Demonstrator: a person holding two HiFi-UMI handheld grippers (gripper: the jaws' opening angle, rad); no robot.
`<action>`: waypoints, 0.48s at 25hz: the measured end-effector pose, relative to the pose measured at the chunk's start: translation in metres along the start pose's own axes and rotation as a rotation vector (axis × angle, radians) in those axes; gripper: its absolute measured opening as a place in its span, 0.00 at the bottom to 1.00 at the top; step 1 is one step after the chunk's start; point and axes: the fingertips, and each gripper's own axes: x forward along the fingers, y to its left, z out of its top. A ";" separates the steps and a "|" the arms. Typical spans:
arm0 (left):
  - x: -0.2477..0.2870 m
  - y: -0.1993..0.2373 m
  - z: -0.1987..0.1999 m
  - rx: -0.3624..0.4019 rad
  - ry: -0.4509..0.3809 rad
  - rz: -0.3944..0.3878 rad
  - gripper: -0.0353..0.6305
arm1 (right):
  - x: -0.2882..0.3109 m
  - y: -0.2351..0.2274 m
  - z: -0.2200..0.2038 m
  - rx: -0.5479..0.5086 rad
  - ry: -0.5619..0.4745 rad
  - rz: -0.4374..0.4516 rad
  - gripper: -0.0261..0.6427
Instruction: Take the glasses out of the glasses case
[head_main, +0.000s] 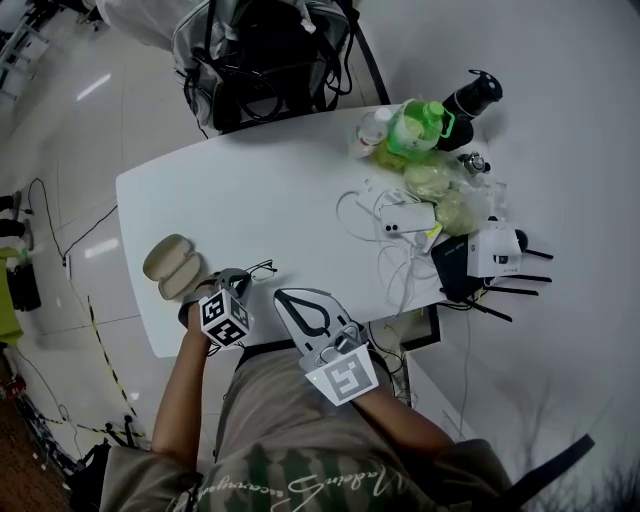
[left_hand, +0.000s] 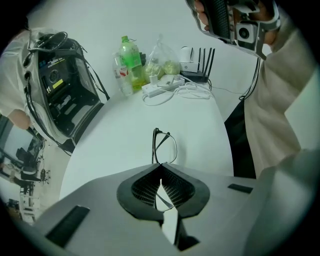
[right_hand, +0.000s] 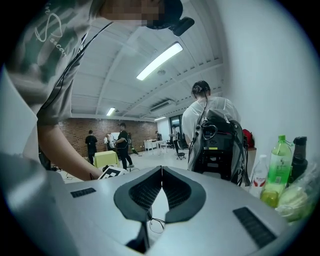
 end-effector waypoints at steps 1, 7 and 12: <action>0.001 -0.002 0.004 0.003 0.002 0.000 0.08 | -0.002 -0.004 -0.002 0.005 0.001 -0.002 0.06; -0.002 -0.013 0.026 0.027 0.009 -0.010 0.08 | -0.009 -0.025 -0.006 0.042 -0.002 -0.029 0.06; 0.007 -0.024 0.055 0.008 -0.002 -0.022 0.08 | -0.013 -0.050 -0.039 0.014 0.016 -0.056 0.06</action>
